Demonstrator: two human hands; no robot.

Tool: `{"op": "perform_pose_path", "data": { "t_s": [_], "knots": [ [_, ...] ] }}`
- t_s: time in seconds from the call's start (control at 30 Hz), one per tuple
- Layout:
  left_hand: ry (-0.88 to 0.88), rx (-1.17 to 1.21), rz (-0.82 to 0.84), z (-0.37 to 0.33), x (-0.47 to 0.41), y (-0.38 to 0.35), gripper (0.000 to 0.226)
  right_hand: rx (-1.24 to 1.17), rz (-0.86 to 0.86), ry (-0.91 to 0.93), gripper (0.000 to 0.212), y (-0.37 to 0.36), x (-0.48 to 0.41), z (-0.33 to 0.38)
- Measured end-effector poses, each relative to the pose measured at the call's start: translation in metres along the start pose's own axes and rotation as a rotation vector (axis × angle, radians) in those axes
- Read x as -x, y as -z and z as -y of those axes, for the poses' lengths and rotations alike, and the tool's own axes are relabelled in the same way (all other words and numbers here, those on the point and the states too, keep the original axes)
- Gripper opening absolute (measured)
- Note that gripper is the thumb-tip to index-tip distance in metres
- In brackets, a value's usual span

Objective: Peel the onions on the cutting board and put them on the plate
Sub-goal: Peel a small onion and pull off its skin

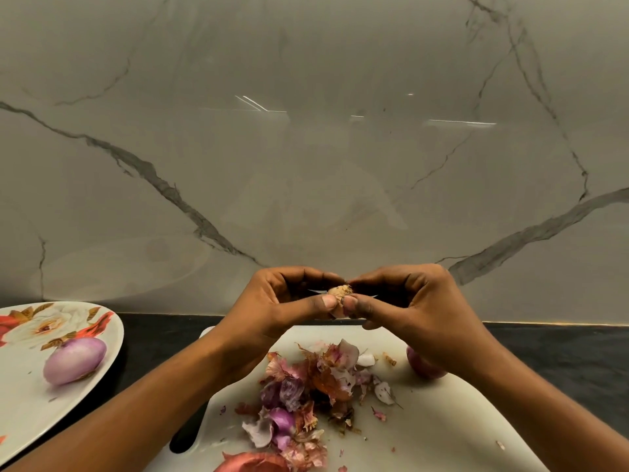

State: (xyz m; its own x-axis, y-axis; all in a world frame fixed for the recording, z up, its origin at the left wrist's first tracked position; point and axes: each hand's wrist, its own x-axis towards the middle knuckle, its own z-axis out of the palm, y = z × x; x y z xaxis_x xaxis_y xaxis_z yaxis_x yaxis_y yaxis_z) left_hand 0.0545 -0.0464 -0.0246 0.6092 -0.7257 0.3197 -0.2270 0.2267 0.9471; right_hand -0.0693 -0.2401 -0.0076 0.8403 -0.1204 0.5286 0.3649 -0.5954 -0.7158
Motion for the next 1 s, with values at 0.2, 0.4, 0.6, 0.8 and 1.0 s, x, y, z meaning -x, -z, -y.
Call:
{"op": "perform_pose_path", "data": {
  "t_s": [0.2,0.4,0.6,0.8,1.0],
  "knots": [
    [-0.011,-0.047,-0.013,-0.0002,-0.0002,-0.0015,0.042,-0.055,-0.055,0.003,0.019,-0.0027,-0.0005,0.0004],
    [-0.016,-0.027,-0.040,0.0002,-0.0007,-0.0005,0.042,-0.087,-0.088,-0.013,0.019,-0.0073,-0.0005,-0.0018],
    [-0.016,0.038,-0.008,0.0002,-0.0005,-0.0012,0.042,0.039,-0.100,0.068,0.016,-0.0072,0.0004,0.0012],
    [-0.011,0.095,0.028,0.0011,-0.0005,0.0001,0.042,0.138,-0.116,0.070,0.020,-0.0087,-0.0008,-0.0015],
    [-0.026,0.044,0.012,0.0018,-0.0003,0.0012,0.045,-0.044,-0.089,-0.081,0.008,-0.0046,-0.0027,-0.0018]
  ]
}}
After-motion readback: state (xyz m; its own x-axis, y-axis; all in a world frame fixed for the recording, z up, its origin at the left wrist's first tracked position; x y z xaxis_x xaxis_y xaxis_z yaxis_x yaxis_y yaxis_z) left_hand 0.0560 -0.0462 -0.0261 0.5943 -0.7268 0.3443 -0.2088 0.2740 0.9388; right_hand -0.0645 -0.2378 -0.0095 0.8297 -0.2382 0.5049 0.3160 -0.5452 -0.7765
